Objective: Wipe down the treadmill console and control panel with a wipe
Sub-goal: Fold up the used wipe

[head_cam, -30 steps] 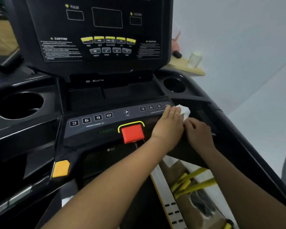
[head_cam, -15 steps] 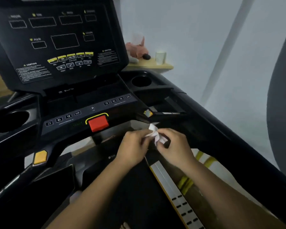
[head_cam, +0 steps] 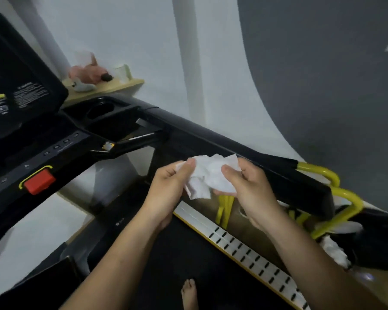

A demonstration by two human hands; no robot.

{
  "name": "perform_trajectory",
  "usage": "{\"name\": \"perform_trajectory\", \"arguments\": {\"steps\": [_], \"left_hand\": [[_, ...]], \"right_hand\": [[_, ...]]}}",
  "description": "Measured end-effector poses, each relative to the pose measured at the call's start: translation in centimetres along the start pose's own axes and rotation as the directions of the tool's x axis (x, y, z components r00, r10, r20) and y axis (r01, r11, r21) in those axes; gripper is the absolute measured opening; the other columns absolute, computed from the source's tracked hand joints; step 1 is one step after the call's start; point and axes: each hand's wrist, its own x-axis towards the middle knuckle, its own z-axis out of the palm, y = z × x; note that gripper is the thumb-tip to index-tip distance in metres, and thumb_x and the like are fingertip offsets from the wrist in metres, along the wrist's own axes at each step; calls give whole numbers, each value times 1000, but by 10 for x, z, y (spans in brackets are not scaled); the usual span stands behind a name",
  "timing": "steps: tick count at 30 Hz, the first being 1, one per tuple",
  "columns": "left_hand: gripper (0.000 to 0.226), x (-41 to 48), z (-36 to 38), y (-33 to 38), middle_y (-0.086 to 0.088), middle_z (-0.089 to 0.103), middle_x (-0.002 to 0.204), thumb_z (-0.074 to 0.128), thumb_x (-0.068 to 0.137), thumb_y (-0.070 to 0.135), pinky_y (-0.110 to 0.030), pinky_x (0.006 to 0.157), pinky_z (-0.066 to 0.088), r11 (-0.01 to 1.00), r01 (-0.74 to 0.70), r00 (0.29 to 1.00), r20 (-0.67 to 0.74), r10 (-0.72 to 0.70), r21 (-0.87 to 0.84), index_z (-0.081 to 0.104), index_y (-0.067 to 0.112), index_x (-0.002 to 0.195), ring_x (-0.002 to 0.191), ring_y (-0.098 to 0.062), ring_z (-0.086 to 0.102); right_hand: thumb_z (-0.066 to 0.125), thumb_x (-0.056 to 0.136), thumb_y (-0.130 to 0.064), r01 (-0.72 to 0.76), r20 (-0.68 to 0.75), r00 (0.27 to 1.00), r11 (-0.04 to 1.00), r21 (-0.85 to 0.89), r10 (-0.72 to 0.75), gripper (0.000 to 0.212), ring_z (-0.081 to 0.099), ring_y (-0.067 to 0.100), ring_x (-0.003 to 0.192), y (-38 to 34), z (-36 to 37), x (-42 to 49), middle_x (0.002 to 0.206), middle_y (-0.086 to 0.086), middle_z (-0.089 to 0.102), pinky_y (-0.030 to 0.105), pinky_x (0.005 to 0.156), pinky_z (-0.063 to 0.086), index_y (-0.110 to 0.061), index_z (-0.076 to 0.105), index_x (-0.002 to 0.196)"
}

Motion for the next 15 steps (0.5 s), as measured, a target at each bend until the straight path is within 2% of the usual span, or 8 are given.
{"name": "perform_trajectory", "arguments": {"steps": [2, 4, 7, 10, 13, 15], "left_hand": [[43, 3, 26, -1, -20, 71, 87, 53, 98, 33, -28, 68, 51, 991, 116, 991, 82, -110, -68, 67, -7, 93, 76, -25, 68], [38, 6, 51, -4, -19, 73, 96, 56, 96, 32, -31, 70, 54, 979, 187, 971, 168, -171, -85, 68, -3, 103, 85, -27, 70], [24, 10, 86, -19, -17, 72, 102, 67, 88, 20, -40, 82, 55, 980, 198, 938, 297, -180, -29, 67, 5, 107, 96, -31, 69], [17, 13, 117, -37, -13, 73, 98, 73, 83, 12, -45, 84, 55, 978, 181, 870, 447, -207, 100, 71, 17, 99, 95, -32, 69], [16, 10, 152, -48, -4, 71, 86, 73, 81, 9, -31, 68, 56, 975, 84, 819, 544, -186, 207, 70, 21, 91, 83, -20, 69], [14, 3, 178, -54, 2, 70, 81, 73, 81, 13, -25, 62, 54, 966, 19, 813, 558, -165, 258, 70, 25, 86, 76, -12, 67]], "right_hand": [[56, 96, -14, -42, -64, 997, 997, 67, 47, 11, 71, 18, 86, -2, -24, -15, 95, 5, 72, 31, 64, 58, -11, 65, 102], [56, 96, -13, -57, -154, 986, 996, 65, 66, 10, 72, 19, 78, 0, -46, -30, 92, 7, 72, 29, 61, 57, -10, 65, 101], [58, 94, -10, -52, -344, 937, 997, 55, 68, 8, 67, 20, 59, 7, -77, -56, 78, 14, 70, 26, 52, 53, -7, 65, 94], [59, 93, -10, -96, -543, 836, 995, -9, 76, 9, 63, 8, 55, 17, -100, -82, 71, 7, 67, 17, 48, 48, -8, 65, 86], [61, 93, -11, -125, -657, 748, 992, -11, 87, 8, 64, 12, 61, 27, -117, -108, 73, 9, 67, 23, 51, 52, -8, 66, 88], [61, 92, -8, -126, -712, 694, 992, 17, 100, 7, 65, 13, 64, 32, -130, -124, 69, 2, 66, 27, 52, 53, -10, 66, 87]]}}
